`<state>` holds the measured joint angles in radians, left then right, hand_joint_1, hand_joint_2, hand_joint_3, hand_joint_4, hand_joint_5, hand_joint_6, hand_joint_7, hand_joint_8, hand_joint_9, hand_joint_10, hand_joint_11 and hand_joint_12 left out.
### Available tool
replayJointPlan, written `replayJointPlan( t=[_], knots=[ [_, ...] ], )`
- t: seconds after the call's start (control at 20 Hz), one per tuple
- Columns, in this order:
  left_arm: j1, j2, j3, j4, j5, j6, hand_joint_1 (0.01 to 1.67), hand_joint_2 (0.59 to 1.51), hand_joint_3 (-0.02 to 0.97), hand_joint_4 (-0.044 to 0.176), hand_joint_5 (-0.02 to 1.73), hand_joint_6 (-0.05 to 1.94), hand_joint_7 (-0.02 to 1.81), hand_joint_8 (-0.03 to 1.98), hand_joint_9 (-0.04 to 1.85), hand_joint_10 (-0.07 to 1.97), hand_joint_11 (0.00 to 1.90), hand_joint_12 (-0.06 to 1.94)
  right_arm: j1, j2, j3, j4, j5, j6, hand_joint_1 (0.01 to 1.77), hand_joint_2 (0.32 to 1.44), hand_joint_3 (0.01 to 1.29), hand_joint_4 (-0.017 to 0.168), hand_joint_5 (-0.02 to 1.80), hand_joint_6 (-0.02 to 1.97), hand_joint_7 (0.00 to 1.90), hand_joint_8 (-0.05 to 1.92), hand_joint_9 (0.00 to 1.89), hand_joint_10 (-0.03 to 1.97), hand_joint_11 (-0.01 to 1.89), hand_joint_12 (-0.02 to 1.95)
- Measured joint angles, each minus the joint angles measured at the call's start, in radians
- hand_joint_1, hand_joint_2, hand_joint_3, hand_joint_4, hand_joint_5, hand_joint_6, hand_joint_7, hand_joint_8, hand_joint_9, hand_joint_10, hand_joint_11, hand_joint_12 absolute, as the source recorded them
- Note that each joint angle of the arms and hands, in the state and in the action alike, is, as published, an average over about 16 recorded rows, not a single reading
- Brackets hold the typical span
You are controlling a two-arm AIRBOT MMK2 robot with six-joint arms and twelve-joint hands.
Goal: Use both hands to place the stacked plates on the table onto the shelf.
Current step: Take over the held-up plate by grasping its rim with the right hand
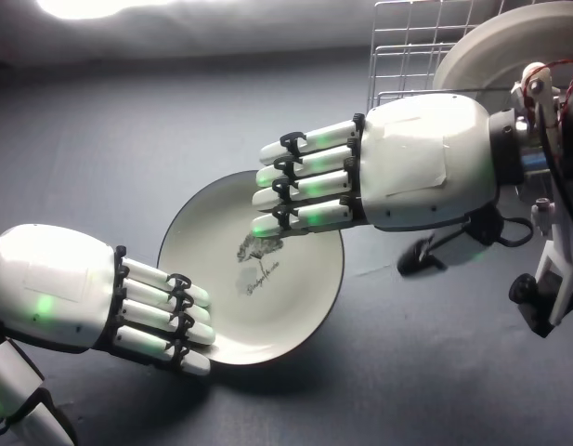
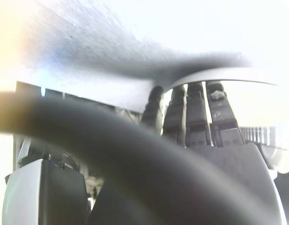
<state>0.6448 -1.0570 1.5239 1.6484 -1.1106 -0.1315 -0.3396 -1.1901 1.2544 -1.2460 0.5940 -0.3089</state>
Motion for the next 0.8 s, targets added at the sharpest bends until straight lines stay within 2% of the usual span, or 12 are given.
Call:
replayJointPlan(
  t=[0.45, 0.8],
  knots=[
    [0.031, 0.001, -0.006, -0.019, 0.011, 0.001, 0.02, 1.104, 0.019, 0.01, 0.02, 0.02, -0.02, -0.02, 0.02, -0.02, 0.01, -0.02, -0.01, 0.003, -0.008, 0.001, -0.003, 0.0, 1.15, 1.02, 0.06, 0.008, 0.03, 0.03, 0.02, 0.01, 0.02, 0.01, 0.02, 0.05],
    [0.039, 0.001, -0.006, -0.024, 0.012, 0.001, 0.02, 1.105, 0.02, 0.009, 0.02, 0.02, -0.02, -0.02, 0.01, -0.02, 0.01, -0.02, -0.03, -0.025, 0.003, 0.001, -0.009, -0.003, 1.16, 1.04, 0.04, 0.008, 0.04, 0.03, 0.02, 0.01, 0.02, 0.01, 0.02, 0.12]
  ],
)
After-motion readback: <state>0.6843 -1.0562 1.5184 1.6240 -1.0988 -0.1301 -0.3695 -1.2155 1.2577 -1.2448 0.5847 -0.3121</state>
